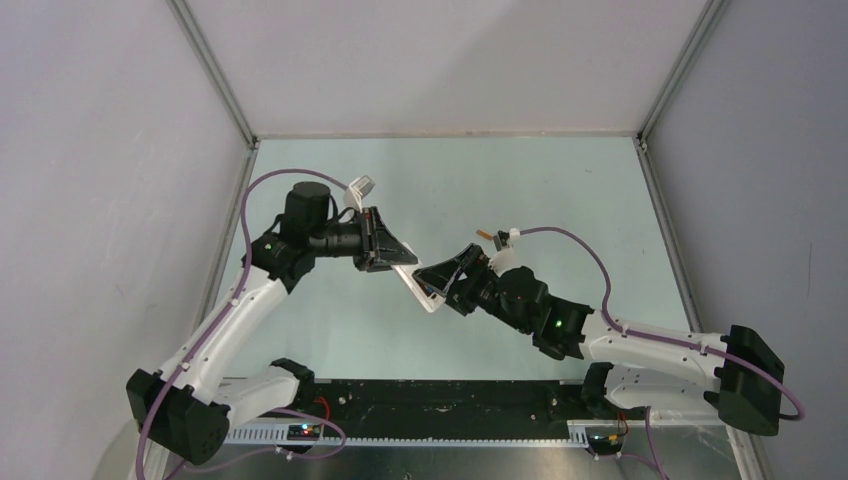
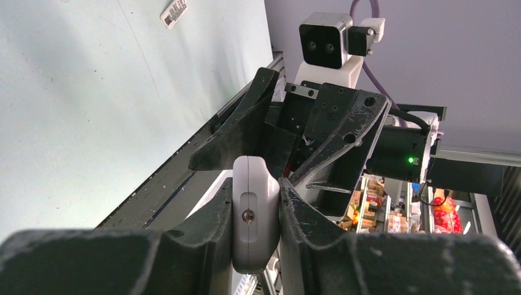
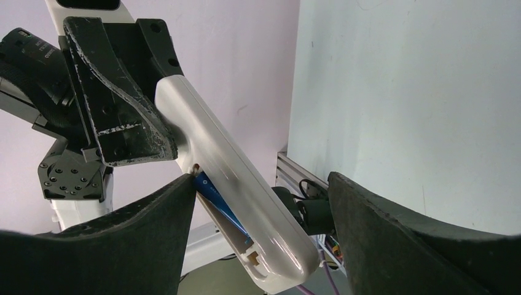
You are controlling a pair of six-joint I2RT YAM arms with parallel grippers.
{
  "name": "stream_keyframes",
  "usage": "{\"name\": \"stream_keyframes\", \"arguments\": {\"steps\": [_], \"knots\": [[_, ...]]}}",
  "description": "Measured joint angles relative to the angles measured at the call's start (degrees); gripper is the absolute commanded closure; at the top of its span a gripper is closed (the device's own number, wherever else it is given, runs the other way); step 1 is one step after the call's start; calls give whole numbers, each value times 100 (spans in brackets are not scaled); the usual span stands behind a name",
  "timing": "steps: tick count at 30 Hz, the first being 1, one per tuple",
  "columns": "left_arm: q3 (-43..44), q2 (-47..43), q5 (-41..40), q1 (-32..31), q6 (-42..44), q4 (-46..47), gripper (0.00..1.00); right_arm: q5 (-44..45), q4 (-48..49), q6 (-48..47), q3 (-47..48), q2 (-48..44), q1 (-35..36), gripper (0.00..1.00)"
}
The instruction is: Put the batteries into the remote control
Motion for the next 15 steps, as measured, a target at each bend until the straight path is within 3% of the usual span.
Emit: {"name": "stream_keyframes", "arguments": {"steps": [15], "knots": [[0, 0, 225, 39, -245, 20, 100, -79, 603, 2, -334, -79, -42, 16]]}}
